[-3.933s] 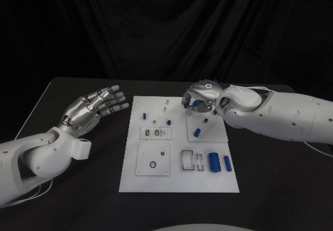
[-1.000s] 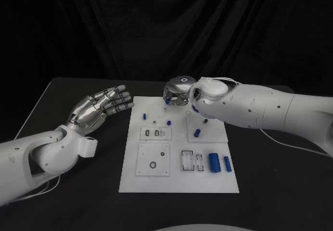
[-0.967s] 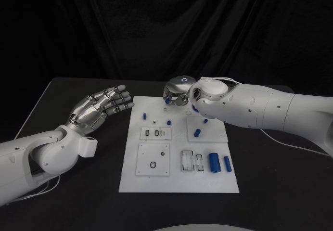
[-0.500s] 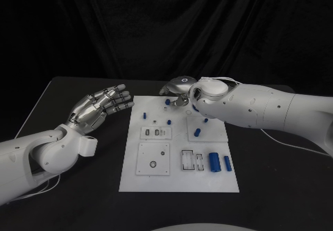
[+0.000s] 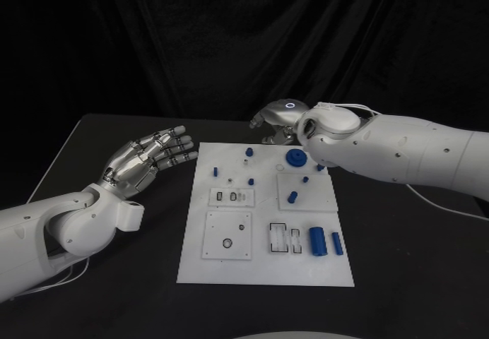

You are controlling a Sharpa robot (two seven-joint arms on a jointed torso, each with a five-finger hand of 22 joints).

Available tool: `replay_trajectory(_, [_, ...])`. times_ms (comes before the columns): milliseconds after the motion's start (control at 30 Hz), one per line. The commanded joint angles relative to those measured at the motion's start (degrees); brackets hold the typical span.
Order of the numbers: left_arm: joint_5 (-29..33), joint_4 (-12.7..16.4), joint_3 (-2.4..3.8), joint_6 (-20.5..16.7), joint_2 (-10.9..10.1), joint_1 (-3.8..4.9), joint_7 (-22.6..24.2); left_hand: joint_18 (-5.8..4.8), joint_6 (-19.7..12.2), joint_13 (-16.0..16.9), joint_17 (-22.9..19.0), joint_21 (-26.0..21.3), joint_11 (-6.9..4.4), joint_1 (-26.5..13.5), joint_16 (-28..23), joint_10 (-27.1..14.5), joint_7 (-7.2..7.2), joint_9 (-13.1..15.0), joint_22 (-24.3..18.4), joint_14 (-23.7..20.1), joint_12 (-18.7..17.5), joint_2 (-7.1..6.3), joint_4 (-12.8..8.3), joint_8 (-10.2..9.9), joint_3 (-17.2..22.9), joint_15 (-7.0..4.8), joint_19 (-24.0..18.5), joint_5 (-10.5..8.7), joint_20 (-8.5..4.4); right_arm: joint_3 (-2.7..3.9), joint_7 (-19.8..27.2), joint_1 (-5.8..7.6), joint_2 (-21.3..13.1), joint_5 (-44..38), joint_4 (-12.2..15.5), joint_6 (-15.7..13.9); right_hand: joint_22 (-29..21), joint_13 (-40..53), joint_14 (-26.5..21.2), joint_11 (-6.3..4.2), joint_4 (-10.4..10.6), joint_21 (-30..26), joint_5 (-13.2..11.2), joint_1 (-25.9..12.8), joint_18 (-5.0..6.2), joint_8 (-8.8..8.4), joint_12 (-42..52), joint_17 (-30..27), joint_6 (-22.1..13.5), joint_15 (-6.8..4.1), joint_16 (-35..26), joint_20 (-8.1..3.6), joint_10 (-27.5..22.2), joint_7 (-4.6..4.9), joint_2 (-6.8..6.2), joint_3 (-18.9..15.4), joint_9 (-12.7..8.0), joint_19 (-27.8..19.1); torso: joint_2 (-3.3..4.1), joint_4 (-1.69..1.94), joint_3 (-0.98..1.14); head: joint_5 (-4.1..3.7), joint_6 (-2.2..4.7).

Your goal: Assemble the parts on the task board

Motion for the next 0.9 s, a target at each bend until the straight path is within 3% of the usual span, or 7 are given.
replay_trajectory(33, [0.1,0.3,0.04,0.0,-0.1,0.02,9.1,-0.61,0.0,0.0,0.0,-0.3,-0.05,-0.7,0.2,0.2,0.19,0.0,-0.1,-0.4,0.0,-0.06,0.1,0.1,0.4,-0.08,-0.2,0.14,-0.02,-0.01,0.2,1.35,-3.1,0.5,3.9,-1.2,-0.1,1.6,-0.5,-0.44,0.4,-0.7,0.1,-0.7,1.07,0.53,4.5,-0.6,1.8,-0.4,-0.1,-0.42,3.9,0.3,0.63,0.0,-0.1,-0.5,-0.01,0.02,0.01,0.09,0.08])
replay_trajectory(100, [0.1,0.4,0.04,0.0,-0.3,0.02,9.1,-0.61,0.0,0.0,0.0,-0.3,-0.05,-0.7,0.2,0.2,0.19,0.0,-0.1,-0.4,0.0,-0.06,0.1,0.1,0.4,-0.08,-0.2,0.14,-0.02,-0.13,0.4,2.28,-6.2,2.1,7.4,-0.7,-0.5,5.9,-1.0,-2.22,-0.2,-1.2,-0.4,-0.5,1.26,0.52,12.9,-1.2,2.6,-0.94,-0.6,-0.79,11.1,0.31,0.11,-0.7,-0.3,-0.9,-0.01,0.01,0.01,0.11,0.08])
replay_trajectory(133, [0.1,0.4,0.04,0.0,-0.3,0.02,9.1,-0.61,0.0,0.0,0.0,-0.3,-0.05,-0.7,0.2,0.2,0.19,0.0,-0.1,-0.4,0.0,-0.06,0.1,0.1,0.4,-0.08,-0.2,0.14,-0.02,-0.2,0.4,2.54,-7.5,2.6,8.7,-0.5,0.5,20.9,-0.2,-3.75,-0.7,-0.9,-0.1,-0.4,0.69,-0.1,33.4,-0.3,3.1,-3.22,0.1,-1.61,7.0,-0.41,0.93,-2.4,-0.7,-0.2,-0.01,0.0,0.0,0.12,0.1])
replay_trajectory(200, [0.2,0.5,0.04,-0.1,-0.4,0.02,9.0,-0.61,0.0,0.0,0.0,-0.3,-0.05,-0.7,0.2,0.2,0.19,0.0,-0.1,-0.4,0.0,-0.06,0.1,0.1,0.4,-0.08,-0.2,0.14,-0.02,-0.45,0.3,3.01,-10.5,3.6,11.7,-0.4,3.3,36.3,1.3,-4.54,0.9,0.7,-0.5,-1.9,0.5,-0.46,51.4,3.5,4.2,-1.91,2.5,-1.91,-1.3,-0.17,0.94,-2.4,-1.1,1.6,-0.02,-0.07,-0.02,0.22,0.1])
replay_trajectory(300, [0.4,0.5,0.04,-0.1,-0.5,0.02,9.0,-0.61,0.0,0.0,0.0,-0.3,-0.05,-0.7,0.2,0.2,0.19,0.0,-0.1,-0.4,0.0,-0.06,0.1,0.1,0.4,-0.08,-0.2,0.14,-0.02,-0.83,-0.5,3.31,-13.8,4.3,14.6,0.1,9.4,61.9,5.6,-5.31,2.4,5.2,-1.0,-3.0,-0.82,-0.24,69.5,16.3,6.0,-2.39,10.6,-2.22,18.8,-0.24,0.37,-2.8,-0.9,5.0,-0.02,0.04,-0.01,0.12,0.25])
replay_trajectory(533, [0.6,0.5,0.04,0.0,-0.4,0.02,8.8,-0.61,0.2,0.0,0.0,-0.3,-0.05,-0.8,0.3,0.3,0.2,0.1,-0.1,-0.3,0.1,-0.14,0.0,0.1,0.5,-0.09,-0.3,0.14,-0.02,-1.24,-4.2,3.01,-17.8,5.1,16.1,2.5,15.4,85.1,11.3,-4.89,6.0,9.5,-2.2,-7.5,-1.94,0.23,78.8,34.1,9.2,-2.04,20.4,-2.05,46.2,0.01,0.61,-5.2,-0.2,7.6,-0.04,0.06,-0.02,-0.47,0.6])
replay_trajectory(900, [0.6,0.4,0.04,0.4,-0.2,0.0,8.3,-0.62,0.2,0.1,0.0,-0.3,-0.04,-0.9,0.5,0.4,0.24,0.1,-0.1,-0.1,0.1,-0.23,0.0,0.1,0.7,-0.05,-0.4,0.15,-0.01,-1.35,-7.5,0.69,-17.3,5.3,13.3,5.0,21.1,85.1,14.2,-5.59,7.3,13.8,0.5,-10.2,-3.12,-1.44,78.8,41.5,6.3,-2.54,24.0,-2.47,46.2,-0.58,1.19,-6.4,-1.7,10.8,-0.06,-0.11,0.07,-0.24,1.05])
